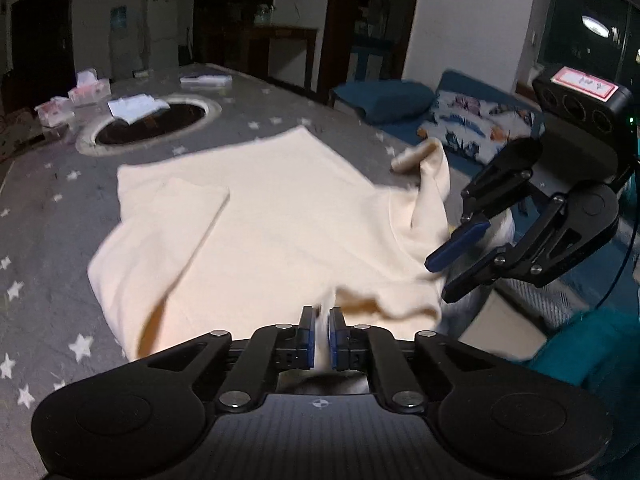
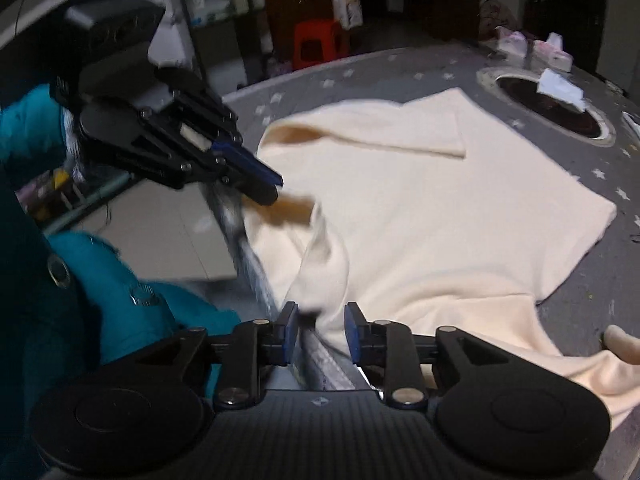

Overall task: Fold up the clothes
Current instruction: 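Lift and pull the sweatshirt apart with both grippers to spread it flat, then lower the sweatshirt onto the table and open both grippers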

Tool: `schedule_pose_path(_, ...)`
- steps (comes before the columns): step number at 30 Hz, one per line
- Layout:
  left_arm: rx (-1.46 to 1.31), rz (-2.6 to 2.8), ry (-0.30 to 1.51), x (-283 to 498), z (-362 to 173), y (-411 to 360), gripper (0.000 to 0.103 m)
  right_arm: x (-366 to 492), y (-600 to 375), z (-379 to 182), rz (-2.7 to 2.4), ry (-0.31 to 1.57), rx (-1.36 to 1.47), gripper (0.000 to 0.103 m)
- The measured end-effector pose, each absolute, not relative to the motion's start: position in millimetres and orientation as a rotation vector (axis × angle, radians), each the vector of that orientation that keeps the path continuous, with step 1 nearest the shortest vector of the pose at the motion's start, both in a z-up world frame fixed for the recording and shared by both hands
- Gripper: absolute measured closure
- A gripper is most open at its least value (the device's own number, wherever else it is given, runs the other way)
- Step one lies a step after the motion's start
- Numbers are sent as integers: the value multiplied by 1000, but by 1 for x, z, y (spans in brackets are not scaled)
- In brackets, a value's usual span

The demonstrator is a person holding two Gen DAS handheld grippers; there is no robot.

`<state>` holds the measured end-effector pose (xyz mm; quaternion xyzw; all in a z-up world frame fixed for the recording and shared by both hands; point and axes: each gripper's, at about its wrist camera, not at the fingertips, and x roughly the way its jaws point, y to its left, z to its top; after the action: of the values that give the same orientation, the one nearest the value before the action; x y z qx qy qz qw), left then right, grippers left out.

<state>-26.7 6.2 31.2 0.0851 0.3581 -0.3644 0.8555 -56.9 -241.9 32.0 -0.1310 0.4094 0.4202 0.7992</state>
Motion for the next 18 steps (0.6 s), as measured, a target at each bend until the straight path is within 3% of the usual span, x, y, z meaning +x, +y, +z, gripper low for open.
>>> schedule_pose_path(5,119,-733,718,-4,36,-1,94,-39,-256,41,774,806,-159,78)
schedule_pose_path(13,92,-738,786,24,5,-39,94,-32,-291,17,526,855,-135,78)
schedule_pose_path(18,115,-772,821,21,-9,-53,93,-29,-330,36,378,775,-52,71)
